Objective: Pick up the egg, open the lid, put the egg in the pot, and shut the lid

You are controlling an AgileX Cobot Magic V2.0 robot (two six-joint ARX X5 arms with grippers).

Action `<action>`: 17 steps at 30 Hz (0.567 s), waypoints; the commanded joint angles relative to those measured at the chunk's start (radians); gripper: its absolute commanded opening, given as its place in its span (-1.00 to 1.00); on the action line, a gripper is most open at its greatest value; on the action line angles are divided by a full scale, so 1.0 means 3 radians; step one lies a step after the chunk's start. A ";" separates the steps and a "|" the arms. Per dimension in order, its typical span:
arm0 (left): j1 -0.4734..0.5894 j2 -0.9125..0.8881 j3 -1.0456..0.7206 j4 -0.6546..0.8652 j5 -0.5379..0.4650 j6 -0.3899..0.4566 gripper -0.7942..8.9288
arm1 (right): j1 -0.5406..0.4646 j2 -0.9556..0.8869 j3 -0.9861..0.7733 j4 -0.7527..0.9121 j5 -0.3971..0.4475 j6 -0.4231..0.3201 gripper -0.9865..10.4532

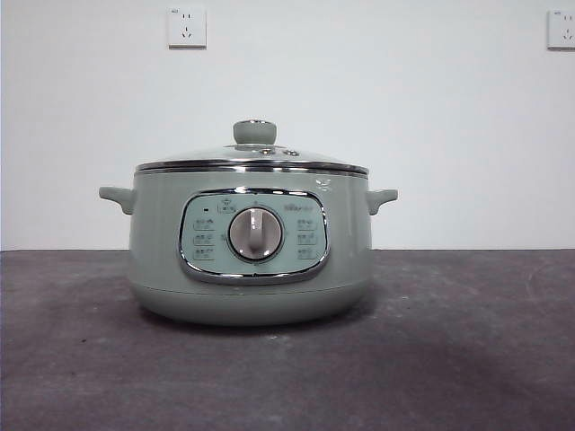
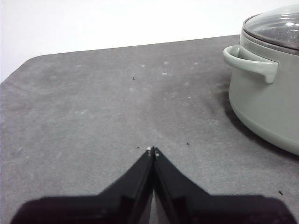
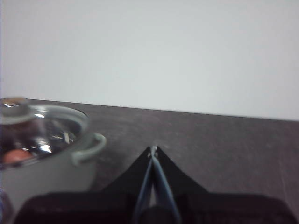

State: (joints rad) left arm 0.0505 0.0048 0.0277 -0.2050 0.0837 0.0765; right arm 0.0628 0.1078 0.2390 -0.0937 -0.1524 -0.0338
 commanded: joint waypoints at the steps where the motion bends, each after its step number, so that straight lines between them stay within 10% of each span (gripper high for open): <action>1: 0.0010 -0.0009 -0.0050 0.0006 -0.0013 -0.0032 -0.84 | -0.0028 -0.0151 -0.0251 0.0037 0.0144 0.0170 -0.82; 17: 0.0010 -0.0009 -0.0050 0.0008 -0.0013 -0.0032 -0.84 | -0.0038 -0.0356 -0.0778 -0.0257 0.0270 0.0402 -0.82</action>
State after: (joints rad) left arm 0.0505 0.0048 0.0277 -0.2054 0.0830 0.0765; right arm 0.0521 0.0044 0.0166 -0.1665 -0.0742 0.0757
